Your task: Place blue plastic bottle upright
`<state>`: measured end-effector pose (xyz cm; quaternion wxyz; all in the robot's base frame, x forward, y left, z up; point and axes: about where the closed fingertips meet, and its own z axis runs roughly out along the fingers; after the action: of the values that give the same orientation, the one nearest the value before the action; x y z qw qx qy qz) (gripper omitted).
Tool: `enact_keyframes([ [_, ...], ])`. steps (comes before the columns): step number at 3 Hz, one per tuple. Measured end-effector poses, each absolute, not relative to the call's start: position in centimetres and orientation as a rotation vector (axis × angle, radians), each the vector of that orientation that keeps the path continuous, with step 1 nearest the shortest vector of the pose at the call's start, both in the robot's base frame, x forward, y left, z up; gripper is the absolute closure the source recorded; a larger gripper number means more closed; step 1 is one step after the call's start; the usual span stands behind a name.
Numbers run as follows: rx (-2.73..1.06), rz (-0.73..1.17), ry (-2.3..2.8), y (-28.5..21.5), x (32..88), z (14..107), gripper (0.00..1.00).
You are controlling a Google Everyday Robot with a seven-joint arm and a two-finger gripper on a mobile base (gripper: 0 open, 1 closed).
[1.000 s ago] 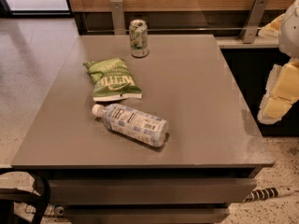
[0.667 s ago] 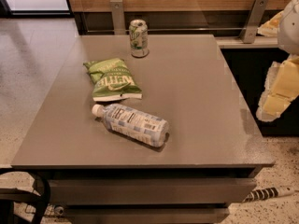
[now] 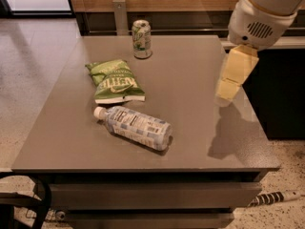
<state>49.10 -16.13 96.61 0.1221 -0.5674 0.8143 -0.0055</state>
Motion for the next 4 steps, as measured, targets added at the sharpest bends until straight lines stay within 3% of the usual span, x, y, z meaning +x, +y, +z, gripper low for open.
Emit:
enact_keyframes([
  [2,-1.593,-0.027,2.537,-8.5,51.1,94.6,0.0],
  [4,-1.574,0.103,2.57,-2.3,47.8,92.1,0.0],
])
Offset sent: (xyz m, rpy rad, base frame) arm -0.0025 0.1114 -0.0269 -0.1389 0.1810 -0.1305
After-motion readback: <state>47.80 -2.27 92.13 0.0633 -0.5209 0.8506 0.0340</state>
